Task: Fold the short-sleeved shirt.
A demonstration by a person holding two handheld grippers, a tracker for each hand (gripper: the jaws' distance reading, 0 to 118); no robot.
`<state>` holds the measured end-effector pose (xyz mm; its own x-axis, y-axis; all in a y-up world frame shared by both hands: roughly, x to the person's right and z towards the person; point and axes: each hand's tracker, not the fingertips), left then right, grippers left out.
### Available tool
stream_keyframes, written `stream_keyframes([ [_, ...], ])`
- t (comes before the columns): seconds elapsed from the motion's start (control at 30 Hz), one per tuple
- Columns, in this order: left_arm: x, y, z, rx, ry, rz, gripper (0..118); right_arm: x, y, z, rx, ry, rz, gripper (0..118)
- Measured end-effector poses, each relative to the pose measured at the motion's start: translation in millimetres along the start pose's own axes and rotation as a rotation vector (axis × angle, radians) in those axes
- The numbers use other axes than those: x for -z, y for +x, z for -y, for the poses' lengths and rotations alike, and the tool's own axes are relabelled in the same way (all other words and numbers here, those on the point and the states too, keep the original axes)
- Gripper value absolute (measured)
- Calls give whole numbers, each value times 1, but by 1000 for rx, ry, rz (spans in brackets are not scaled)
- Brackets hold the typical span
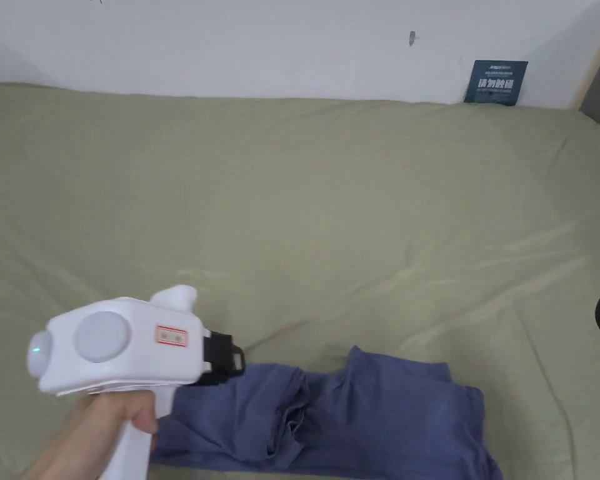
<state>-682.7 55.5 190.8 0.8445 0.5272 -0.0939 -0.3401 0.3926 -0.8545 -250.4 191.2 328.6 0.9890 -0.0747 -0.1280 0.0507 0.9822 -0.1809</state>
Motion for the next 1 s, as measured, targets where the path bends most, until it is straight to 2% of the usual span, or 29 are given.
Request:
stream_keyframes([
  [0.1,-5,-27,-6,-115,-30,88,0,4,-3,2,6,-6,-14,2],
  [0.2,13,-30,12,-88,-94,30,0,8,-6,4,9,-16,-24,2],
  [0.27,32,-26,23,-84,-168,40,0,9,-7,6,13,-21,-24,2],
  [0.37,73,-17,42,-100,-230,158,0,9,-7,7,14,-34,-24,2],
  [0.57,113,-8,53,-136,-214,177,0,8,-5,9,3,-54,-13,2],
  [0.7,78,-7,43,-91,-227,159,0,8,-7,8,-1,-55,-13,2],
  [0.83,-1,-25,18,-67,-72,223,0,8,-15,4,-2,-40,-35,2],
  [1.0,-54,-80,5,-48,7,85,0,9,-31,-3,-14,-18,-81,2],
])
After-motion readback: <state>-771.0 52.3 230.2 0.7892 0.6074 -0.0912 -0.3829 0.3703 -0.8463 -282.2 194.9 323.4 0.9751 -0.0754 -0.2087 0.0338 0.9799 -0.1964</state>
